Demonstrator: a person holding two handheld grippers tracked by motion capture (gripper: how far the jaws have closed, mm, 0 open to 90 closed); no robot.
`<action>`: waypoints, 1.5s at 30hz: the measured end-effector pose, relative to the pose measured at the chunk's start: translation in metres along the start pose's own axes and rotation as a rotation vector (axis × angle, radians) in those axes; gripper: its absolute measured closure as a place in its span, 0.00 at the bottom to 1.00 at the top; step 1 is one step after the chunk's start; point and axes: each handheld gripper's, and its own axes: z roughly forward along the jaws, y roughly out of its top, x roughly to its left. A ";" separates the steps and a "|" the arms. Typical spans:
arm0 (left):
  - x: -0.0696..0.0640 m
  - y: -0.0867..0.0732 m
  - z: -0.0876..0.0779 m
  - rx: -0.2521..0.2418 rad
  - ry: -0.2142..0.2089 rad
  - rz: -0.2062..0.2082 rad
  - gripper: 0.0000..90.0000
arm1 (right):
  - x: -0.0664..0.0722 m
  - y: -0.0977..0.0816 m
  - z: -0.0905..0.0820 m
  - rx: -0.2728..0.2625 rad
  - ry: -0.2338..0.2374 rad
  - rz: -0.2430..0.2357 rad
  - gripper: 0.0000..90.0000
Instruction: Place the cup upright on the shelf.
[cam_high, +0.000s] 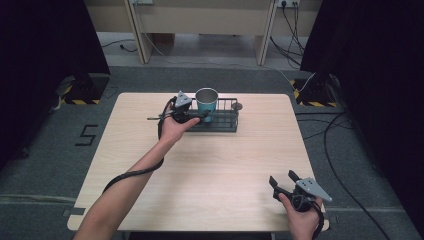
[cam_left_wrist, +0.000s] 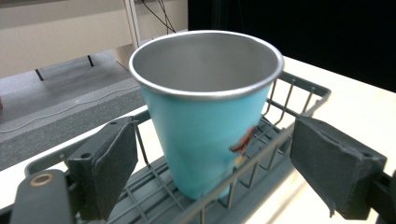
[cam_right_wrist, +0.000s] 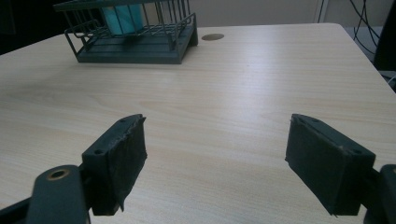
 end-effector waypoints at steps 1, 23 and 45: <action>0.000 -0.001 -0.003 -0.001 -0.001 0.003 0.16 | 0.000 0.000 0.000 0.001 -0.001 -0.001 0.23; 0.002 -0.010 -0.045 -0.021 -0.016 0.018 0.16 | 0.001 0.000 0.000 0.002 -0.005 0.003 0.23; 0.001 -0.021 -0.086 -0.055 -0.030 0.018 0.16 | 0.002 0.000 0.000 0.006 -0.006 -0.001 0.23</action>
